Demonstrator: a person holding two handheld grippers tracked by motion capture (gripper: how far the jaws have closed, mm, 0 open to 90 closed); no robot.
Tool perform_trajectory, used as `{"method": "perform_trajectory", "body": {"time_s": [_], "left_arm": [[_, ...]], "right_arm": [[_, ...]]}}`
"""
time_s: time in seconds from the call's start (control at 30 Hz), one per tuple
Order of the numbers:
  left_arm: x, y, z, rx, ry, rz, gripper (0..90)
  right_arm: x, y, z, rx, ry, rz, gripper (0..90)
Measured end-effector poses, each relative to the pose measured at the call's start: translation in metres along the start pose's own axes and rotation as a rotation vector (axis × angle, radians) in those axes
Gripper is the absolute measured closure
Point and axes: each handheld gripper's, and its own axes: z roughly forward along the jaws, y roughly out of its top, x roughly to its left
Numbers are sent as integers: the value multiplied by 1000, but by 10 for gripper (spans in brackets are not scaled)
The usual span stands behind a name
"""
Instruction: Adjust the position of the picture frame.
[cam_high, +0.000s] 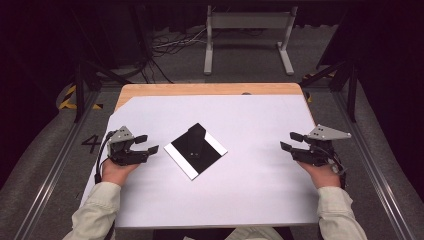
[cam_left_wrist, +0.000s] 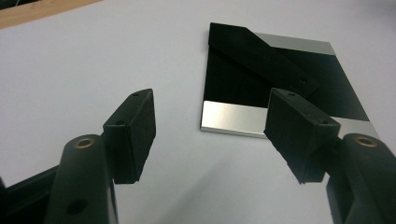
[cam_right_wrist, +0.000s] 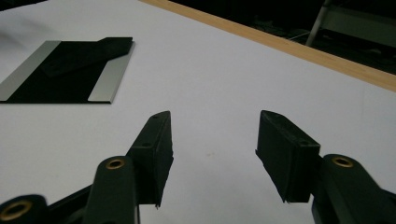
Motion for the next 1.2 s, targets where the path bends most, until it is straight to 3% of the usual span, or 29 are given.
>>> {"method": "perform_trajectory", "body": {"time_s": [0.1, 0.17, 0.33, 0.5, 0.8, 0.97, 1.2], "left_arm": [[1, 2, 3, 31, 15, -63, 364], [3, 4, 4, 36, 0, -98, 377], [6, 8, 11, 45, -14, -139, 485], [5, 15, 20, 79, -21, -153, 550], [4, 21, 35, 122, 10, -134, 892], [8, 22, 44, 130, 0, -176, 900], [10, 23, 57, 158, 13, -190, 900]], "right_arm": [[3, 0, -1, 6, -6, -4, 444], [3, -1, -1, 9, -8, -6, 444], [4, -3, -6, 13, -11, 8, 446], [6, -3, -9, 29, -22, 10, 448], [7, -6, -17, 33, -34, 24, 444], [8, -8, -21, 37, -41, 30, 444], [8, -12, -25, 42, -47, 35, 443]]}}
